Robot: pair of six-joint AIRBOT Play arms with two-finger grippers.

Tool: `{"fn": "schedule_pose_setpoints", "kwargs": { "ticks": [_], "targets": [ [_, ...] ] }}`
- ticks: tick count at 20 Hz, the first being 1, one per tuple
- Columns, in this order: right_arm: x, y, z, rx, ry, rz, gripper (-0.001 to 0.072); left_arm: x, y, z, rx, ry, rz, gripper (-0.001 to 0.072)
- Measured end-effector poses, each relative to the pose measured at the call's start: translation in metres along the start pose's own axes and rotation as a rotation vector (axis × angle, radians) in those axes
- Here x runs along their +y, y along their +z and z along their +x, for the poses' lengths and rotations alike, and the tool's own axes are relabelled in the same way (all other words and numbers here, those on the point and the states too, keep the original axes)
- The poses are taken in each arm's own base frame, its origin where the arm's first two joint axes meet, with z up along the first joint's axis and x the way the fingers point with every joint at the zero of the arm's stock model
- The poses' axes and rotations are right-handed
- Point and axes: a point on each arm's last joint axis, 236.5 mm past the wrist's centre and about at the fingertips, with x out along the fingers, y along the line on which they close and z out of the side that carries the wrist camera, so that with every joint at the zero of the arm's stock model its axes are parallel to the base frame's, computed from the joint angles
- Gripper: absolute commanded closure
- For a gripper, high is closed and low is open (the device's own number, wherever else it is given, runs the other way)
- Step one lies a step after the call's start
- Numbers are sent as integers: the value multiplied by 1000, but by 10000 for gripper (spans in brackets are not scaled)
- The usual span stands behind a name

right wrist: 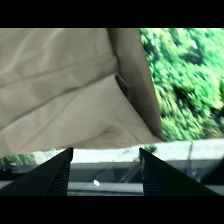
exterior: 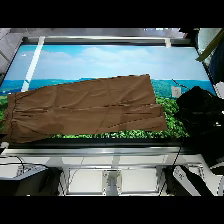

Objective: Fold the clothes and pants, and hang the long-sleeved shirts on hangers.

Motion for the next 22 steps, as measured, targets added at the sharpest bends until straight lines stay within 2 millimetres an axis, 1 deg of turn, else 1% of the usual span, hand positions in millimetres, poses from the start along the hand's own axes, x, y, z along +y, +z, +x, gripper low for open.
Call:
{"fn": "schedule_pose_setpoints", "kwargs": {
  "ticks": [5, 9, 13, 14, 15, 18, 19, 20, 22],
  "targets": [
    [6, 1, 3, -20, 39, 6, 222, -2, 11, 7, -54, -39, -54, 11],
    [7, 2, 3, -27, 46, 7, 223, 2, 19, 10, -84, -31, -69, 12],
    [7, 3, 3, -28, 48, 8, 223, 10, 15, 24, -38, -33, -114, 15],
    [8, 3, 4, -29, 50, 8, 223, 11, 13, 28, -23, -40, -127, 64],
    [8, 3, 4, -28, 50, 9, 223, 11, 13, 33, -13, -53, -144, 155],
    [8, 2, 3, -26, 52, 24, 224, 4, 19, 43, -17, -110, -165, 166],
    [8, 2, 3, -24, 53, 32, 224, 2, 23, 45, -28, -129, -175, 218],
    [8, 2, 4, -23, 54, 39, 224, -1, 25, 48, -33, -142, -178, 239],
    [9, 2, 3, -23, 54, 49, 224, -5, 29, 52, -45, -160, -179, 239]
  ]
}}
